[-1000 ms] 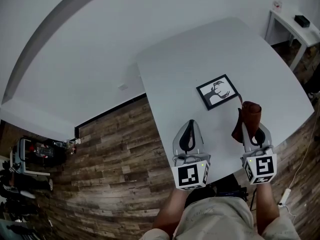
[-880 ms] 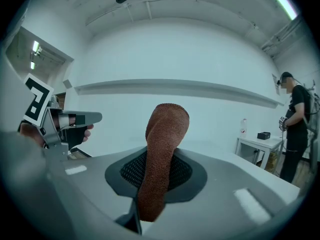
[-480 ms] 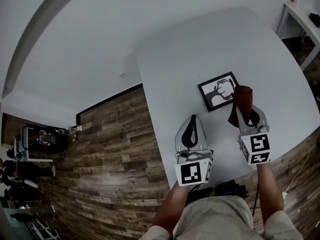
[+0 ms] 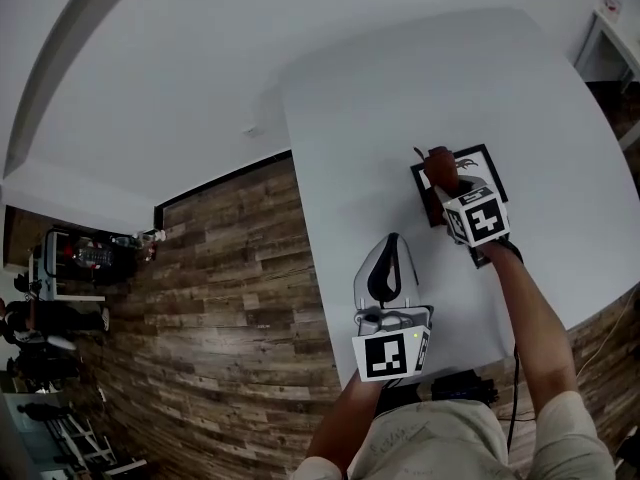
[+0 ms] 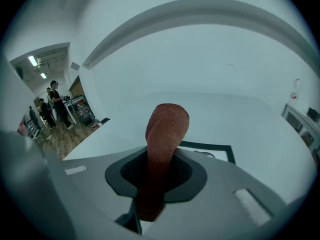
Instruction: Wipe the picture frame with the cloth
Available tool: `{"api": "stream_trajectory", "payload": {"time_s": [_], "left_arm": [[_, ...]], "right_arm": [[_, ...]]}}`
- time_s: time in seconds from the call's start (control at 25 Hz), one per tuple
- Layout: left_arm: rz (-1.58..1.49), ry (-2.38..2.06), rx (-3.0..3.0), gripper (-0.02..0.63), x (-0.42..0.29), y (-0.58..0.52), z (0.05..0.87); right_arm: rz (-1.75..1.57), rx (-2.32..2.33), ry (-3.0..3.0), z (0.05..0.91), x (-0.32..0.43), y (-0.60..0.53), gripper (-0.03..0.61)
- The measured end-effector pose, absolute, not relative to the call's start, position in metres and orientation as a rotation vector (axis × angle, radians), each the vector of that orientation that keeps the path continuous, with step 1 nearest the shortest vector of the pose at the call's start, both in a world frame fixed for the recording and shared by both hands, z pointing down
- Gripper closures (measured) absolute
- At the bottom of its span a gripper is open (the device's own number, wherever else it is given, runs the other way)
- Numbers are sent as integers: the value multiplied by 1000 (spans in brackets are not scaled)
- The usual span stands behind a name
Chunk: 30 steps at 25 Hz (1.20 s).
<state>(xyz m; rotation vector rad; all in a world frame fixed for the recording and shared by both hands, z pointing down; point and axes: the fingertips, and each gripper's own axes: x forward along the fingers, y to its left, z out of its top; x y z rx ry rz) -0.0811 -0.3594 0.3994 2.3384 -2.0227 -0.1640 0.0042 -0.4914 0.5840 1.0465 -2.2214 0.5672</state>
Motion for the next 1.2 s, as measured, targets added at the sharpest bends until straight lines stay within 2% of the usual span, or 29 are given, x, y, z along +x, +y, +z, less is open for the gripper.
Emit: {"api": "stream_trajectory", "payload": {"time_s": [0.24, 0.52, 1.2], "left_arm": [[-146, -2034, 2292, 614, -89, -359, 413], [-126, -2016, 2283, 614, -87, -357, 422], [-108, -1957, 2314, 614, -68, -368, 429]], "right_arm": [[583, 901, -2097, 621, -34, -508, 482], [597, 895, -2057, 635, -28, -516, 481], [554, 1094, -1841, 634, 116, -564, 480]]}}
